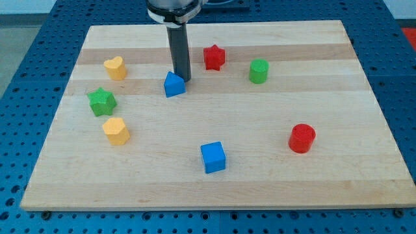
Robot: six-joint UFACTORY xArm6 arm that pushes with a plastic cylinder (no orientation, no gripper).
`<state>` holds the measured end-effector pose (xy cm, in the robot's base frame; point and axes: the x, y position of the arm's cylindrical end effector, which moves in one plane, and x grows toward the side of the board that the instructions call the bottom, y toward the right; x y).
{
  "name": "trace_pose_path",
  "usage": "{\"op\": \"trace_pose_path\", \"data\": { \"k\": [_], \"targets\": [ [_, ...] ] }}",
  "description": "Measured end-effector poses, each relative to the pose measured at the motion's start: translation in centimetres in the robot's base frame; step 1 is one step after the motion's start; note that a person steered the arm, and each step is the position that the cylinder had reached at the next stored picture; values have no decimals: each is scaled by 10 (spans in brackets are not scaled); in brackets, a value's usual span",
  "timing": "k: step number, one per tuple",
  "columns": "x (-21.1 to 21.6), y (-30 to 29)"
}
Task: Move the blue triangle parallel to the right of green star
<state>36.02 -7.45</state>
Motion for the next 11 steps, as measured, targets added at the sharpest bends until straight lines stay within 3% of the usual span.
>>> {"op": "trace_pose_path", "data": {
  "k": [3,9,10,11],
  "targets": [
    [-31,-23],
    [107,-45],
    [110,-45],
    [83,-45]
  ]
}}
